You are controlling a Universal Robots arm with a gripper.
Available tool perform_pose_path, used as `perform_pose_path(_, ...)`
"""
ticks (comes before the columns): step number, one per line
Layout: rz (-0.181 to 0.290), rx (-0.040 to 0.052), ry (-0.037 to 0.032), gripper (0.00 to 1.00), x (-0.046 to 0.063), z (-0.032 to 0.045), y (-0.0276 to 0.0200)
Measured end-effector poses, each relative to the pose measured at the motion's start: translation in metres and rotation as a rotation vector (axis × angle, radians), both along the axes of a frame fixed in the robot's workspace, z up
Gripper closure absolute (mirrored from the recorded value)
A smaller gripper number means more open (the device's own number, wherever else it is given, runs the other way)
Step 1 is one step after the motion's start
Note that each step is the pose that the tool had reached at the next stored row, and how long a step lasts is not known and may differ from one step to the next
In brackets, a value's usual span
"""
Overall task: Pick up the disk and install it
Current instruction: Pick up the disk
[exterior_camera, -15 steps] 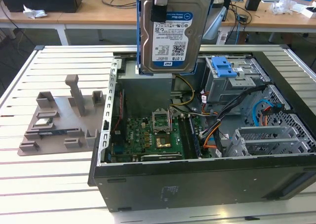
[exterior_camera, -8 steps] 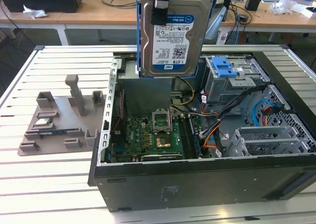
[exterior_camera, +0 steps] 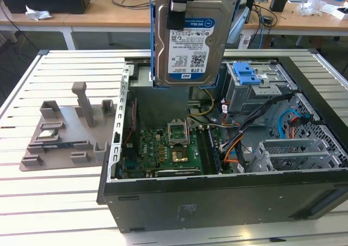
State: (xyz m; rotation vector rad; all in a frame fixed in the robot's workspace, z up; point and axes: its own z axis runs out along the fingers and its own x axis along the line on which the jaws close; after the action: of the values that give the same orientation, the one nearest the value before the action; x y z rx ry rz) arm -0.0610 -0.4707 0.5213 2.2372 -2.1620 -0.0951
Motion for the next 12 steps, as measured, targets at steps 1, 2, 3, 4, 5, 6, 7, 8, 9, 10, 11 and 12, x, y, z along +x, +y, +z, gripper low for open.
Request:
perform_pose_path(1,0.000,0.0001,0.0000,0.63,0.000,0.0000,-0.0014)
perform_pose_path(2,0.000,0.0000,-0.0001,0.63,0.000,0.0000,-0.0030)
perform_pose_path(3,0.000,0.0001,-0.0001,0.63,0.000,-0.0001,-0.0041)
perform_pose_path(4,0.000,0.0001,0.0000,0.63,0.000,0.0000,-0.0050)
perform_pose_path(5,0.000,0.0000,0.0000,0.63,0.000,0.0000,-0.0057)
perform_pose_path(6,0.000,0.0001,0.0000,0.63,0.000,-0.0001,-0.0071)
perform_pose_path(7,0.000,0.0000,0.0000,0.63,0.000,-0.0001,-0.0079)
perform_pose_path(8,0.000,0.0000,0.0000,0.63,0.000,-0.0001,-0.0087)
perform_pose_path(9,0.000,-0.0001,0.0000,0.63,0.000,0.0000,-0.0096)
perform_pose_path(10,0.000,0.0000,0.0000,0.63,0.000,-0.0001,-0.0102)
perform_pose_path(11,0.000,0.0001,0.0000,0.63,0.000,-0.0001,-0.0113)
perform_pose_path(12,0.000,0.0000,0.0000,0.63,0.000,-0.0001,-0.0121)
